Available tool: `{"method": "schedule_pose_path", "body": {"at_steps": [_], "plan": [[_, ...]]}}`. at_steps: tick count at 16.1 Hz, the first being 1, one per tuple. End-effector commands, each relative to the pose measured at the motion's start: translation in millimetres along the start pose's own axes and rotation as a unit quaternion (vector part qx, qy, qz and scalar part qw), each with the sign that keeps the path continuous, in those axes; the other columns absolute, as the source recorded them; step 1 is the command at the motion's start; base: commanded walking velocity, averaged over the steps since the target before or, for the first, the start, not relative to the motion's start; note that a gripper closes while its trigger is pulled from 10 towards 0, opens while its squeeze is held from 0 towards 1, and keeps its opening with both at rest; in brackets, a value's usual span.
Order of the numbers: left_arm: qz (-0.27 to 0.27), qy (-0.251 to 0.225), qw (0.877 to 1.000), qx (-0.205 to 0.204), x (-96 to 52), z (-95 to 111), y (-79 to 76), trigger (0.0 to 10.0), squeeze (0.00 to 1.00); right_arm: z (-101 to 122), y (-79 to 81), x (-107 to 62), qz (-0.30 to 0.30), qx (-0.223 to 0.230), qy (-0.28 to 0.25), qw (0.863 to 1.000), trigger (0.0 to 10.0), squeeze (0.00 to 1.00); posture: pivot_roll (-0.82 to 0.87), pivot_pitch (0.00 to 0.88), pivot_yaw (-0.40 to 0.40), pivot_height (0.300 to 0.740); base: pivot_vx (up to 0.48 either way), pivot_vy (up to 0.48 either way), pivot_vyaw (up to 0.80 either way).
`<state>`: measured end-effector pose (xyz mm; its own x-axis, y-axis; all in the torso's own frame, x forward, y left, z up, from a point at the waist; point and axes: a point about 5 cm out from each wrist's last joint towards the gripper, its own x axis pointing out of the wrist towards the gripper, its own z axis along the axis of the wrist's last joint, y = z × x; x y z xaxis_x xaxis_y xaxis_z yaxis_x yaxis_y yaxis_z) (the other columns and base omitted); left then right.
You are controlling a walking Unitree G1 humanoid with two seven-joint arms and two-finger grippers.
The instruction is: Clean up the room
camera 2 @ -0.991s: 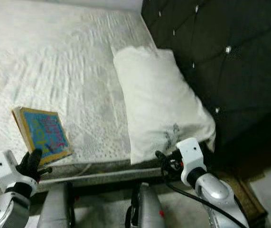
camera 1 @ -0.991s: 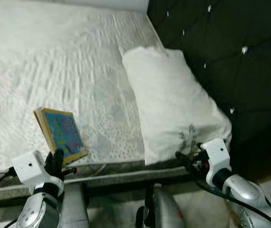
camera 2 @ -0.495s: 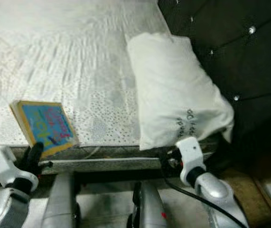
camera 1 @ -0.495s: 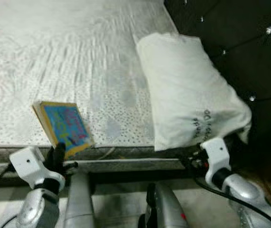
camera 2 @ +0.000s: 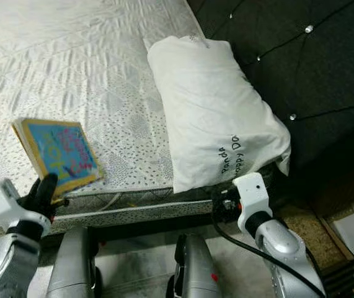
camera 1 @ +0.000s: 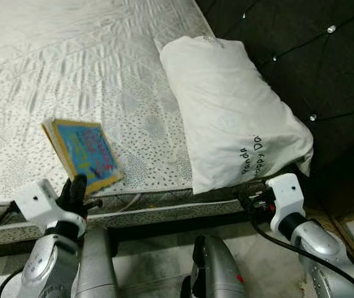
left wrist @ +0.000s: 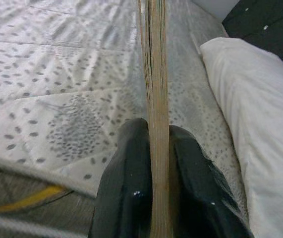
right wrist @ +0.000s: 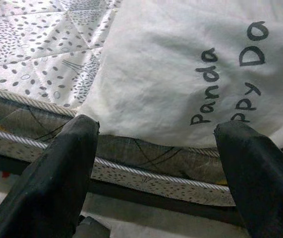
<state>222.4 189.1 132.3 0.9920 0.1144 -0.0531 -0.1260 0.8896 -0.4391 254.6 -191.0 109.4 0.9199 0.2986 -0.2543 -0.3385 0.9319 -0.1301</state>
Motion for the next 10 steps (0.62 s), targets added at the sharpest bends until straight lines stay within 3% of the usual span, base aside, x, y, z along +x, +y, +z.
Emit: {"method": "schedule_pose_path", "body": {"at_steps": [1,10], "plan": [[-0.011,-0.012,1.000,-0.008,1.5,3.0,-3.7,10.0,0.00,-3.3,-5.4,-1.7,-0.016,0.001,0.003,1.000,10.0,0.00,-0.05,0.177,-0.147,0.580,0.311,0.000,0.00],[-0.017,-0.005,1.000,-0.012,3.2,-0.6,-7.2,10.0,0.00,-3.8,-7.7,-0.8,-0.029,-0.002,-0.002,1.000,10.0,0.00,-0.05,0.172,-0.141,0.580,0.314,0.000,0.00]]}}
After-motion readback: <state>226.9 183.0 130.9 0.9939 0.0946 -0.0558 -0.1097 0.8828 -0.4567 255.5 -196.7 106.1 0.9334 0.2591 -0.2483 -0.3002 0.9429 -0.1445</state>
